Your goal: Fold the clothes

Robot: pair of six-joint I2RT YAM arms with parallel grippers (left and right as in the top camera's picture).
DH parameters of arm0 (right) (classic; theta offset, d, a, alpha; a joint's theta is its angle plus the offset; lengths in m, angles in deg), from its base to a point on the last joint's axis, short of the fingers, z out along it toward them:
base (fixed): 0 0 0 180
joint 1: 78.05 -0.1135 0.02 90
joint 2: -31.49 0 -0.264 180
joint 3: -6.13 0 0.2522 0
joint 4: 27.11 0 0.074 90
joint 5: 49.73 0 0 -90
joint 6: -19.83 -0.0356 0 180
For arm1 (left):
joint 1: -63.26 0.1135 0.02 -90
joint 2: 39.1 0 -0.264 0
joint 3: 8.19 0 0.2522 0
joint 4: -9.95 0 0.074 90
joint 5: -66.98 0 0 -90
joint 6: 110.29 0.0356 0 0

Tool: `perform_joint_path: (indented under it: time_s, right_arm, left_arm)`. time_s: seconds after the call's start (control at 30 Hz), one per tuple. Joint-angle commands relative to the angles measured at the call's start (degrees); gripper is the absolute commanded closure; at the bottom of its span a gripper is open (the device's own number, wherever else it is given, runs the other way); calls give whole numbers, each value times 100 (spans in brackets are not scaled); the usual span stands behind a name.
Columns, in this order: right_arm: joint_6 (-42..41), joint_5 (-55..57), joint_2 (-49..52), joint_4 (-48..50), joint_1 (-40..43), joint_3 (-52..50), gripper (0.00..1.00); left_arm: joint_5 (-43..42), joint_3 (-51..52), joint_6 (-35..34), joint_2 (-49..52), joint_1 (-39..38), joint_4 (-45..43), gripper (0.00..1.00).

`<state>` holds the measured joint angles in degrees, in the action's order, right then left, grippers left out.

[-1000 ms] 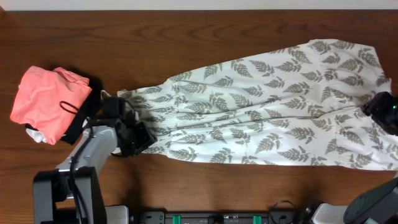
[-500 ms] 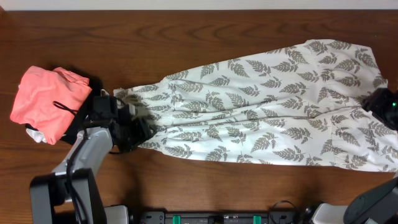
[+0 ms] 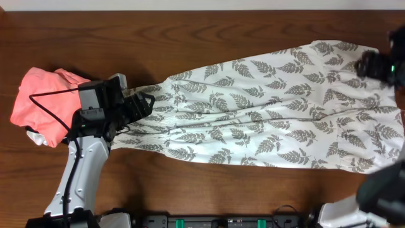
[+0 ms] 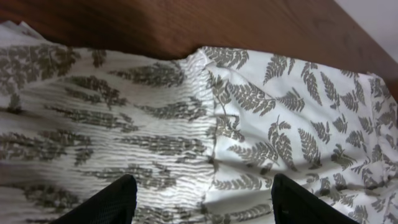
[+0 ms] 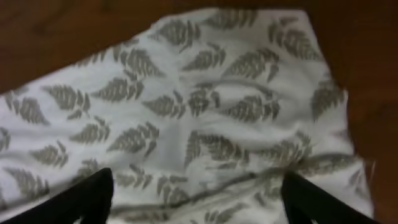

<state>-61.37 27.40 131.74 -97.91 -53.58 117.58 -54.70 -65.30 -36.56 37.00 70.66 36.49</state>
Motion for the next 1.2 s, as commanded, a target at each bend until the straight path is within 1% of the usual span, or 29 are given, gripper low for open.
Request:
perform_joint_path:
  time_s: [0.0,0.03,0.13,0.17,0.27,0.33,0.6,0.8,0.97,1.17]
  right_arm:
    - [555,149,1064,-284,-160,1154,10]
    - [614,151,1484,-391,-199,1637,8]
    - [680,162,2393,-505,-260,2658,6]
    - [737,197,2776,-485,-280,3053,2]
    - [866,212,3552,-304,-278,3783,1]
    - [861,212,4019,-61,-269,4087,1]
    - [885,409,4920,984,-269,4133,1]
    - [883,407,5233,1513,-282,4131,1]
    - [883,407,5423,1657,-308,4131,1]
    - [879,304,5652,1578,-328,4131,1]
  left_arm:
    - [-17,-57,-48,63,24,-98,30]
    - [42,-57,-50,63,24,-129,30]
    - [129,-57,-50,63,24,-168,30]
    - [127,-57,-50,63,24,-166,30]
    - [127,-55,-50,63,24,-109,30]
    - [127,-52,-50,63,24,-66,30]
    - [127,-48,-48,63,17,55,30]
    - [127,-48,-48,63,13,127,30]
    - [127,-48,-48,63,13,129,30]
    - [127,-48,-48,63,13,129,30]
